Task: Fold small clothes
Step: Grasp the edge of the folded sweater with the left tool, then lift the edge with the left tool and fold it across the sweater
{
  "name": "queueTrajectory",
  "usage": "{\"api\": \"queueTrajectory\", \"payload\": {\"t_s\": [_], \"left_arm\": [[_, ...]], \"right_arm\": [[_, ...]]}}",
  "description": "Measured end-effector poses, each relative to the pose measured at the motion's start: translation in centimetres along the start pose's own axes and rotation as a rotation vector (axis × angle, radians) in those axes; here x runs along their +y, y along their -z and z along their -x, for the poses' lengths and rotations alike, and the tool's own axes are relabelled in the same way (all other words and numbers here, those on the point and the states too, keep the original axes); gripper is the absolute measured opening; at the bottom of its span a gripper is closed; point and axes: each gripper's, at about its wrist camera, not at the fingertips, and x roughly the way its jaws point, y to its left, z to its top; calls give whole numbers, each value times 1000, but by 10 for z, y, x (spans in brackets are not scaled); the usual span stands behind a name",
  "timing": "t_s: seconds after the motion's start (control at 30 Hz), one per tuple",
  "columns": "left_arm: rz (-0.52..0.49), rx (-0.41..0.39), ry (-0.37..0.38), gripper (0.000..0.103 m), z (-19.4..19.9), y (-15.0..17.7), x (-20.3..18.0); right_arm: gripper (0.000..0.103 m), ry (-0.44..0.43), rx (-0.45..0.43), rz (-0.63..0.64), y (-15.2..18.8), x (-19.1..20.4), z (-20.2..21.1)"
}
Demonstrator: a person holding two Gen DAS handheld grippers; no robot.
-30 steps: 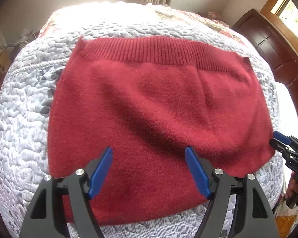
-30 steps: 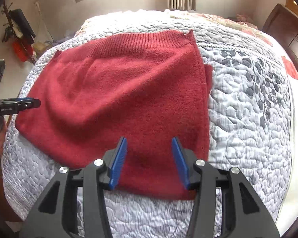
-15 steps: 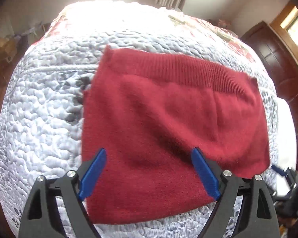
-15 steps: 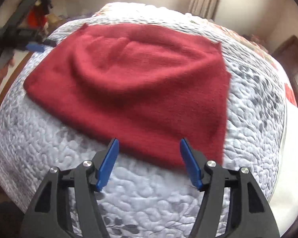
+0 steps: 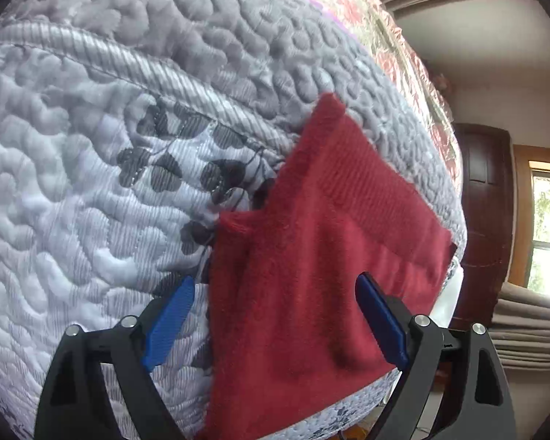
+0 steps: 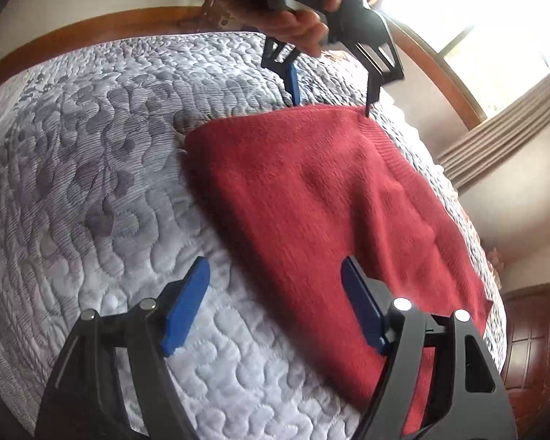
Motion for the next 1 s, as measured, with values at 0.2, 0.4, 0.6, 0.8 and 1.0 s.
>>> {"api": "queueTrajectory", "payload": {"t_s": [0.2, 0.4, 0.6, 0.8, 1.0], "left_arm": [[-26, 43, -9, 91, -20, -8, 1], [-106, 67, 26, 74, -25, -14, -21], [-47, 59, 24, 65, -30, -17, -3], [-120, 74, -58, 46, -34, -11, -19], [-87, 118, -51, 26, -33, -21, -17]], "right_arm": [[67, 24, 14, 65, -21, 22, -36], [67, 83, -5, 103, -40, 34, -56], [67, 100, 7, 61, -55, 23, -70], [67, 80, 15, 11, -67, 14, -79], [48, -29, 61, -122, -74, -10, -89]]}}
